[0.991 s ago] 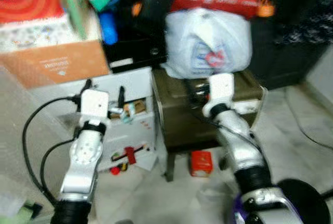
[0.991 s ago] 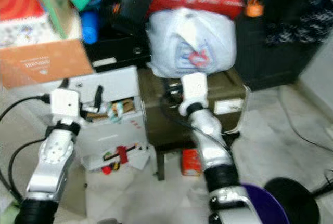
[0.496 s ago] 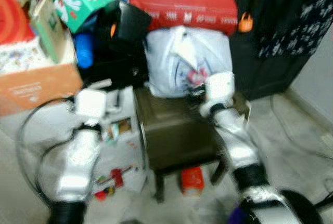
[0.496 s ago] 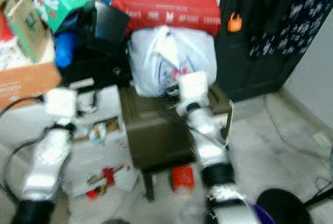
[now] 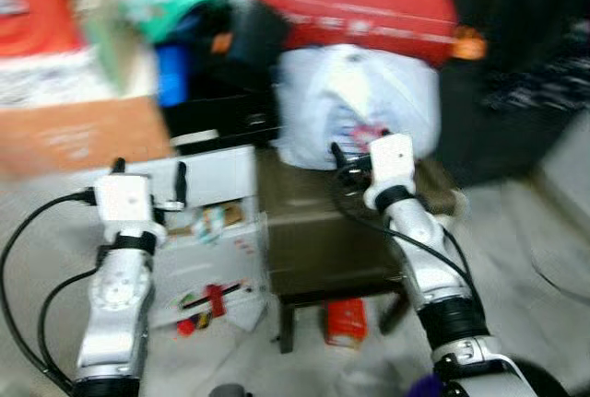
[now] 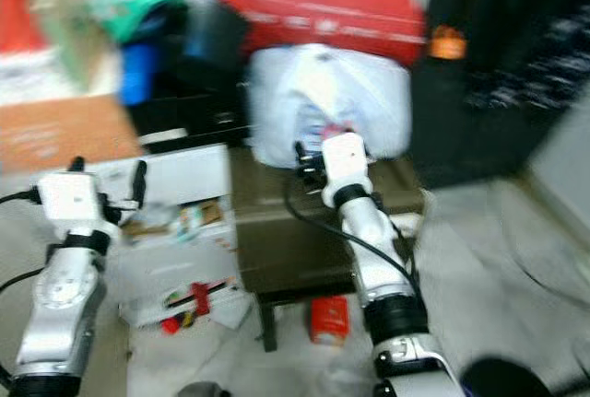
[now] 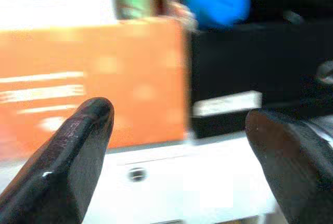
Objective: Clean up the room
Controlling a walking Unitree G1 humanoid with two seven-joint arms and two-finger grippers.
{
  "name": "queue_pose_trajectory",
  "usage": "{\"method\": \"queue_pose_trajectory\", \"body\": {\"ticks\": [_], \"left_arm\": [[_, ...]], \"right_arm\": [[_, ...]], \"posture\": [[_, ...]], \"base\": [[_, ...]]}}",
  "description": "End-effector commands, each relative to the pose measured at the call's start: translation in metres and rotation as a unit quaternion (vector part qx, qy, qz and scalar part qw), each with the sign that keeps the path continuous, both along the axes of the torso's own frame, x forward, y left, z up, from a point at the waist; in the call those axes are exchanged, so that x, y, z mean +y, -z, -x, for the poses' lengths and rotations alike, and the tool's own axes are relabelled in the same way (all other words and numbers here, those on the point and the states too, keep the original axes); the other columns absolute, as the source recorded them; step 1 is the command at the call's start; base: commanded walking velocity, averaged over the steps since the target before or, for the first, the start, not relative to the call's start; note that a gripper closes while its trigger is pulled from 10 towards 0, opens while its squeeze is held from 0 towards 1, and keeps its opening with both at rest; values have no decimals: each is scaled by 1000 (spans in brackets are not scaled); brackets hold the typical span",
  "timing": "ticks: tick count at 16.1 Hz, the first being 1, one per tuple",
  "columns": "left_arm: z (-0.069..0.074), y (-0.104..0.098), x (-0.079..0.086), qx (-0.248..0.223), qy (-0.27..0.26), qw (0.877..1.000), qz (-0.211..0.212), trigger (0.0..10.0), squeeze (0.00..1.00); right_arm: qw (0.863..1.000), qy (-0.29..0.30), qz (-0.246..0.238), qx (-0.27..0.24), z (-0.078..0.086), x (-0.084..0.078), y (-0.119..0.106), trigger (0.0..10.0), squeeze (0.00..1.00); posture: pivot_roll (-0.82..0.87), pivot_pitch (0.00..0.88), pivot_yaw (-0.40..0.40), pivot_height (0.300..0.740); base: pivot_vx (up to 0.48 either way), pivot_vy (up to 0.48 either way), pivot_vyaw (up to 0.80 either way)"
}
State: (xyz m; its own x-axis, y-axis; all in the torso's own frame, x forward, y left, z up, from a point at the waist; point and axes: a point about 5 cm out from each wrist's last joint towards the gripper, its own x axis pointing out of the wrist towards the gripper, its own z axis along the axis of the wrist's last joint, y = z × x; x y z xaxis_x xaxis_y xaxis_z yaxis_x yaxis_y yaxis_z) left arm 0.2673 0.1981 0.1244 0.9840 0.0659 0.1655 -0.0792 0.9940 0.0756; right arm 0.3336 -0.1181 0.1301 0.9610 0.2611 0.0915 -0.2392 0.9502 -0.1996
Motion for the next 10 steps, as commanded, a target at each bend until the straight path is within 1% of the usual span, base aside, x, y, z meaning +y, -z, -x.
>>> {"method": "queue_pose_trajectory", "body": {"ticks": [1, 2, 3, 4, 5, 6, 7, 8, 10], "left_arm": [[-1, -6, -3, -10, 9, 1000, -1, 10000, 0], [0, -6, -7, -12, 21, 1000, 8, 10000, 0], [2, -7, -9, -15, 29, 999, 0, 10000, 0], [5, -9, -8, -16, 33, 999, -1, 10000, 0], [13, -12, -3, -19, 38, 999, -3, 10000, 0], [18, -12, 0, -18, 39, 999, -1, 10000, 0], [25, -11, 5, -10, 30, 999, -5, 10000, 0], [35, -8, 10, 3, 29, 999, -17, 10000, 0], [52, -1, 11, 24, 42, 998, -36, 10000, 0]], "right_arm": [[1000, -1, 0, -7, -1, 0, -2, 10000, 0], [1000, -2, -1, -12, -1, 2, -5, 10000, 0], [1000, -3, -3, -17, 0, 3, -7, 10000, 0], [1000, 6, -11, -17, 2, -3, -9, 10000, 0], [1000, 20, -16, -17, 9, -14, -11, 10000, 0], [999, 26, -17, -16, 15, -21, -11, 10000, 0], [999, 37, -13, -12, 23, -29, -9, 10000, 0], [998, 54, -13, -4, 33, -40, -5, 10000, 0], [997, 79, -15, 10, 45, -50, 5, 10000, 0]], "posture": [[-1, 0, 7, 740], [-1, 0, 7, 740], [1, 0, 8, 740], [7, 0, 4, 740], [7, 0, 4, 740], [7, 0, 4, 740], [19, 0, 2, 740], [22, 0, 3, 740], [22, 0, 4, 740]], "base": [[0, 0, 800], [0, 0, 800], [0, 0, 800], [0, 0, 800], [0, 0, 800], [0, 0, 800], [0, 0, 800], [0, 0, 800], [0, 0, 800]]}}
